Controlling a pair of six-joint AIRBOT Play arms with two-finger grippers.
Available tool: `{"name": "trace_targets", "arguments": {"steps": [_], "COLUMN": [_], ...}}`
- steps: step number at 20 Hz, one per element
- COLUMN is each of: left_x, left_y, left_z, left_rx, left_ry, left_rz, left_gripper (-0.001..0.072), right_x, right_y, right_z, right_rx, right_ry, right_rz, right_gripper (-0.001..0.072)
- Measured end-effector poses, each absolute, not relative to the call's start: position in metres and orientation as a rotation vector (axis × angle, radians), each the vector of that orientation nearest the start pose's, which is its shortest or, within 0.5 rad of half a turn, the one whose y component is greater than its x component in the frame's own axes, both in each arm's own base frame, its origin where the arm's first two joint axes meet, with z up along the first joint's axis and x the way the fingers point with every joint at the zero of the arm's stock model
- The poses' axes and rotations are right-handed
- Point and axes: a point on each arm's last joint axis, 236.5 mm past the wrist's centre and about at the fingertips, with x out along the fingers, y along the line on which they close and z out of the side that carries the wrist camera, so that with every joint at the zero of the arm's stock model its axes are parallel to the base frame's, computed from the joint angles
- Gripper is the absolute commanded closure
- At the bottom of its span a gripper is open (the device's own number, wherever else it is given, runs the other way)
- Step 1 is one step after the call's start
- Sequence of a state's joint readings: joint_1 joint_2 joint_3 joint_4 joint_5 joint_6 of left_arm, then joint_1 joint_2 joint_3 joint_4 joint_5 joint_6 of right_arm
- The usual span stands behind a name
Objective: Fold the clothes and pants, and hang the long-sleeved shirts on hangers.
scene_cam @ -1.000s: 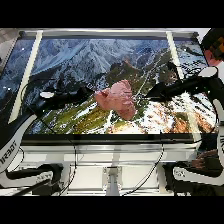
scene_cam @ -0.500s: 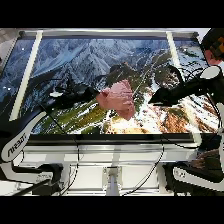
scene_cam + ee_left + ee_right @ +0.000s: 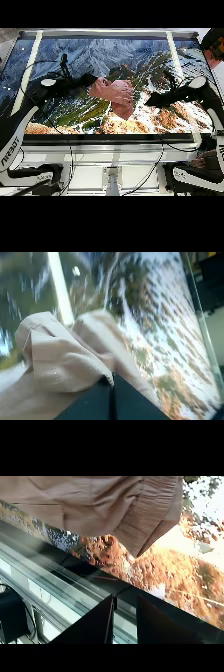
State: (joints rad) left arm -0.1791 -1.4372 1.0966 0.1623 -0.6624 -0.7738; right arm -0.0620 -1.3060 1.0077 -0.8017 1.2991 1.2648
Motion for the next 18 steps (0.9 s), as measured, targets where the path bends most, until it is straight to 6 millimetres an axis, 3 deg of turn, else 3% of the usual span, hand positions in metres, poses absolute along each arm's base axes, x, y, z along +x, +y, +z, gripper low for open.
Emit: {"name": "trace_targets", "arguments": {"steps": [2,5,7,13,18], "left_x": [0.476,0.478,0.476,0.468,0.465], "left_y": [-0.229,-0.225,-0.225,-0.230,-0.233], "left_z": [0.093,0.101,0.099,0.085,0.082], "left_rx": [-0.608,-0.570,-0.551,-0.489,-0.470], "left_ry": [0.655,0.630,0.638,0.691,0.704], "left_rz": [-0.662,-0.652,-0.646,-0.630,-0.631], "left_gripper": [0.0703,0.0703,0.0703,0.0704,0.0703], "right_x": [0.328,0.328,0.326,0.319,0.321], "right_y": [0.149,0.165,0.180,0.225,0.238], "right_z": [-0.009,-0.033,-0.048,-0.092,-0.104], "right_rx": [0.621,0.708,0.738,0.799,0.842], "right_ry": [1.366,1.340,1.350,1.422,1.427], "right_rz": [0.592,0.589,0.587,0.560,0.528], "right_gripper": [0.0441,0.0434,0.0324,0.0330,0.0368]}}
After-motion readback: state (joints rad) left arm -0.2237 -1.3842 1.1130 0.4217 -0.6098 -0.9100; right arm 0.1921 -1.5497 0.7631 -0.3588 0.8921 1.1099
